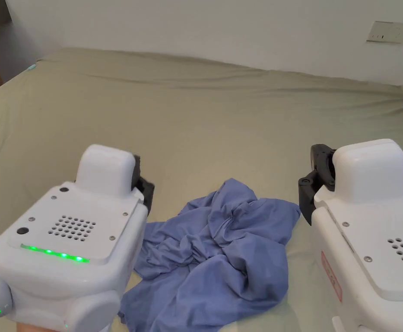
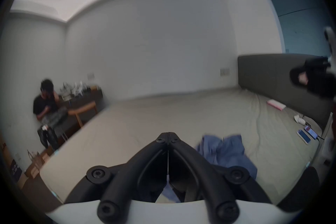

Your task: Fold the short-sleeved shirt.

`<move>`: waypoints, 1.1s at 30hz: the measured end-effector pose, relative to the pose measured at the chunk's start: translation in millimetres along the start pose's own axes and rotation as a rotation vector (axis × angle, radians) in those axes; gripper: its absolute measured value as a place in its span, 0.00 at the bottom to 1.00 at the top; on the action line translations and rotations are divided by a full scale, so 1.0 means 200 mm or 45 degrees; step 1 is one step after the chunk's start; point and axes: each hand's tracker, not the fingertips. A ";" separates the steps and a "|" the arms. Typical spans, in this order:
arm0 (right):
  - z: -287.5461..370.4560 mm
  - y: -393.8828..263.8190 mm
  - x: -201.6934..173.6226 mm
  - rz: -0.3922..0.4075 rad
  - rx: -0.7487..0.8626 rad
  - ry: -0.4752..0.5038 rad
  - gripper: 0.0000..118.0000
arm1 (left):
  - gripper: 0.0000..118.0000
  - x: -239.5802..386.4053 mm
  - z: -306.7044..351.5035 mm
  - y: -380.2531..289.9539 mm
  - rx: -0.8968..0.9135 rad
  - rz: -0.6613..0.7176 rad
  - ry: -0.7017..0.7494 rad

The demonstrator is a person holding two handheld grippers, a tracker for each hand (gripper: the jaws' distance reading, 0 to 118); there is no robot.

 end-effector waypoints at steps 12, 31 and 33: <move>-0.12 -0.25 0.16 -0.042 -0.208 -0.032 0.01 | 0.58 -0.16 -0.37 -0.94 -0.884 0.292 -0.150; -1.26 -0.71 0.30 0.047 -0.843 0.346 0.64 | 0.05 -0.02 -0.24 -0.83 -0.796 0.171 -0.165; -1.46 -0.81 0.28 0.085 -0.952 0.338 0.89 | 0.05 -0.08 -0.21 -0.81 -0.779 0.175 -0.137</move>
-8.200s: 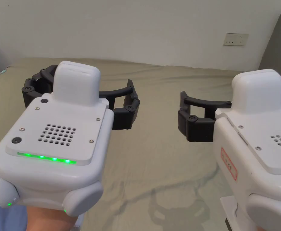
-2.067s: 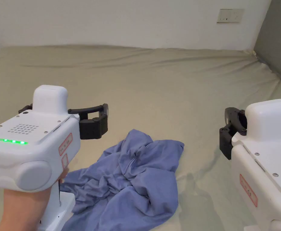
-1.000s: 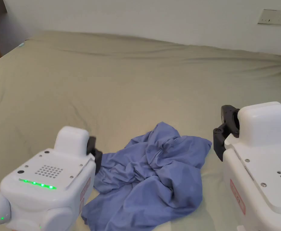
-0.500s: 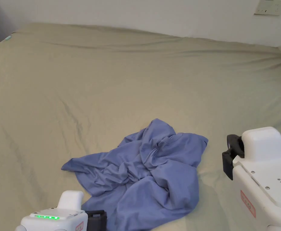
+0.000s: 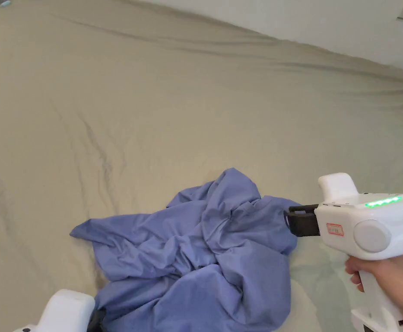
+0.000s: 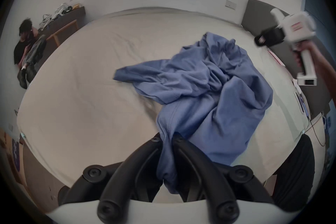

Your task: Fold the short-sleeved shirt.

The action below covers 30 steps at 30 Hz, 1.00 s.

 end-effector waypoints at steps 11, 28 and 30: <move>-0.59 0.12 0.09 0.032 -0.236 0.078 0.43 | 0.05 -0.08 0.03 -0.04 -0.065 0.061 -0.007; 0.38 0.09 0.32 -0.077 0.140 -0.049 0.10 | 0.05 -0.20 0.42 0.27 0.333 0.073 0.071; 0.61 0.07 0.41 -0.172 0.235 -0.060 0.10 | 0.05 -0.23 0.52 0.34 0.417 0.081 0.102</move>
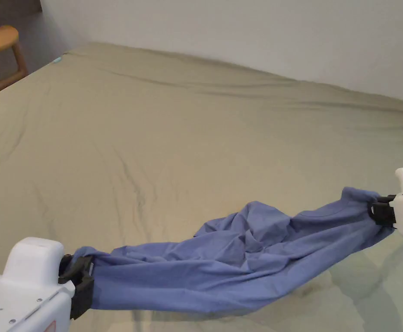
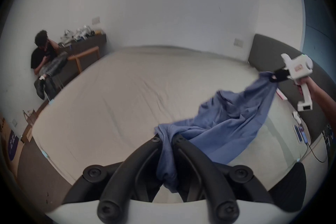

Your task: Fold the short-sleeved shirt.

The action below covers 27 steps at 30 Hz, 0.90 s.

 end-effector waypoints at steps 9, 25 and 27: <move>0.83 0.09 0.24 -0.213 0.364 -0.003 0.10 | 0.05 -0.10 0.30 0.48 0.360 -0.008 0.093; 1.62 0.25 0.25 -0.373 0.797 -0.126 0.10 | 0.05 -0.03 0.67 1.24 0.711 -0.131 0.066; 1.67 0.28 0.27 -0.384 0.821 -0.139 0.10 | 0.05 -0.02 0.66 1.29 0.713 -0.150 0.044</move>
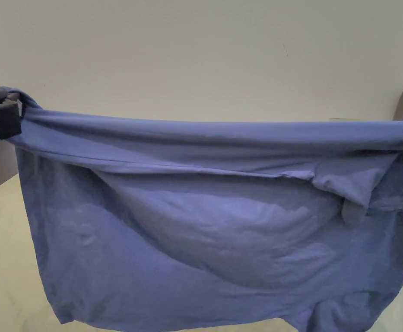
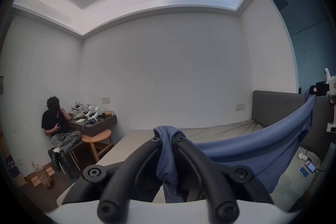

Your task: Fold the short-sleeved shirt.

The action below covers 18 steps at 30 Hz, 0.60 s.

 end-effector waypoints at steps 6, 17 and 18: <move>0.00 0.12 -0.02 0.045 0.060 -0.046 0.10 | 0.05 0.01 -0.13 0.09 -0.014 -0.010 -0.042; -0.36 0.24 -0.02 0.138 0.078 -0.130 0.10 | 0.05 0.07 -0.52 0.24 -0.048 -0.031 -0.048; -0.41 0.24 -0.03 0.149 0.076 -0.138 0.10 | 0.05 0.07 -0.56 0.25 -0.049 -0.034 -0.042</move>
